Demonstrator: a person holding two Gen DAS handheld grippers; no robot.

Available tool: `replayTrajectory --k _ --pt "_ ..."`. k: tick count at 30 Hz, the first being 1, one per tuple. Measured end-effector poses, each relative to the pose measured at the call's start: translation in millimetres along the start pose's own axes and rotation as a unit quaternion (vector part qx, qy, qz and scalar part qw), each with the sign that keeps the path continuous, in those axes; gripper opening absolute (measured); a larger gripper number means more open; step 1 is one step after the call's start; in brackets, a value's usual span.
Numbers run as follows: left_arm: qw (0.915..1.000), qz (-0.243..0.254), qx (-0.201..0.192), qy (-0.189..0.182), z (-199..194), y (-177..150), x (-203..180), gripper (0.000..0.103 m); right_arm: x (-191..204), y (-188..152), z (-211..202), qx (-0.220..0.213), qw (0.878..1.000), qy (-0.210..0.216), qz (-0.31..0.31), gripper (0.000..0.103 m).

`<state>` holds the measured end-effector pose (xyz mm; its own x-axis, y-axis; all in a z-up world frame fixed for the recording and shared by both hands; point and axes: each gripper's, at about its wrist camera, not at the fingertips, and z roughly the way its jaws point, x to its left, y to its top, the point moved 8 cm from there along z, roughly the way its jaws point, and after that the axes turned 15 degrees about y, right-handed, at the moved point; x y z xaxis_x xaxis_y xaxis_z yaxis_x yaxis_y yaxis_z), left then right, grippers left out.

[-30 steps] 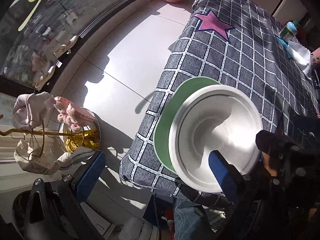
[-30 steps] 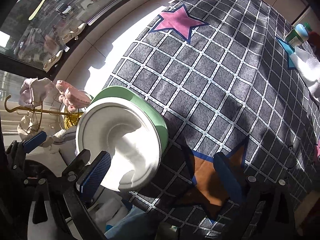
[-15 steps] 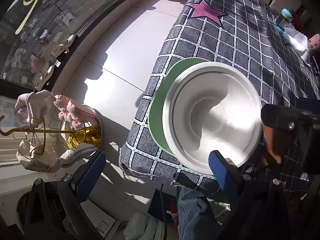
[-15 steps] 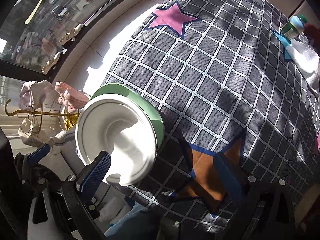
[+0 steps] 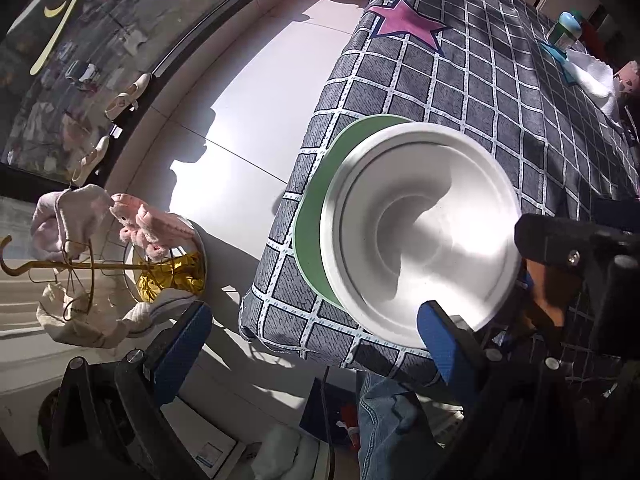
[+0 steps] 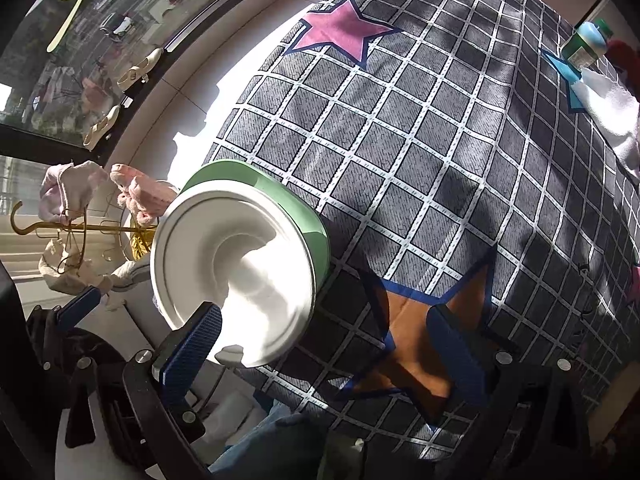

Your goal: Organize plates and bowls

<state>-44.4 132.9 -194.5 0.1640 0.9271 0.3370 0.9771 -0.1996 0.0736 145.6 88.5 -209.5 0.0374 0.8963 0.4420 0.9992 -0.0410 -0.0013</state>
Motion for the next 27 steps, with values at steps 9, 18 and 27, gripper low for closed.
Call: replayTrajectory --k 9,18,27 --pt "1.0 0.005 0.001 0.005 -1.0 -1.1 0.8 0.103 -0.8 -2.2 0.5 0.002 1.0 0.002 0.001 0.103" --pt "0.9999 0.013 0.002 0.007 -5.4 0.2 -4.9 0.103 -2.8 -5.4 -0.9 0.001 1.0 0.007 0.008 0.103" --pt "0.9999 0.011 0.011 0.003 -6.4 -0.8 -8.4 0.103 -4.6 -7.9 -1.4 0.002 1.0 0.007 0.006 0.103"
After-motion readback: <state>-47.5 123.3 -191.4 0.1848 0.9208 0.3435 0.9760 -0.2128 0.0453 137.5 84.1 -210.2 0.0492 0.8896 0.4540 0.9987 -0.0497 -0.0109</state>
